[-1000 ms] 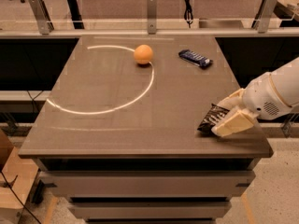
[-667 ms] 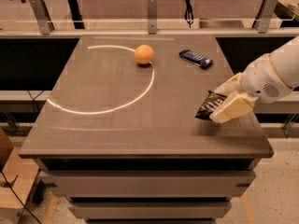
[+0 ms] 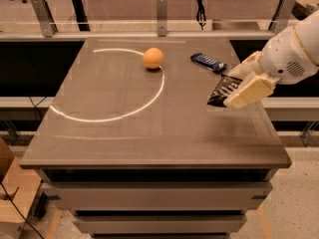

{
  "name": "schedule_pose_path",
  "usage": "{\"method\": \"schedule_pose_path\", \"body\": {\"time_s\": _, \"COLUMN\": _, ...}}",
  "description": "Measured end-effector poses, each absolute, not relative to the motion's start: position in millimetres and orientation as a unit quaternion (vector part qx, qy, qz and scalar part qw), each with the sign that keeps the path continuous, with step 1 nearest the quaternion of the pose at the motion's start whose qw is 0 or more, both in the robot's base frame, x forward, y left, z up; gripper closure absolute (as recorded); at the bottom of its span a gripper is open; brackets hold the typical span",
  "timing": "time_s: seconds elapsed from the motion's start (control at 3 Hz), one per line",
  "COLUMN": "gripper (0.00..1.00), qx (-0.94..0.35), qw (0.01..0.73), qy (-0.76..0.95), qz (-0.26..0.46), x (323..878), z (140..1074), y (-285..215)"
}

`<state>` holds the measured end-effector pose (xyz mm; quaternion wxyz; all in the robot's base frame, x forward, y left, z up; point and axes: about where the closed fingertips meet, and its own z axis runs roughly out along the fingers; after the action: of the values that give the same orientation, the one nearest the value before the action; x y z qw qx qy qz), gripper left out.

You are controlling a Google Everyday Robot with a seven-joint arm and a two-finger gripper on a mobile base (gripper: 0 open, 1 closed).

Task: Move rxbar chocolate near orange

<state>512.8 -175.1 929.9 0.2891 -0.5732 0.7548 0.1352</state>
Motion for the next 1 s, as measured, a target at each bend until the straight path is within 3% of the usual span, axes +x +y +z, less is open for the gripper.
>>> {"method": "schedule_pose_path", "body": {"time_s": 1.0, "gripper": 1.0, "qx": -0.505, "qw": 0.379, "qy": 0.745, "qz": 0.217, "x": 579.2, "z": 913.7, "y": -125.3}}
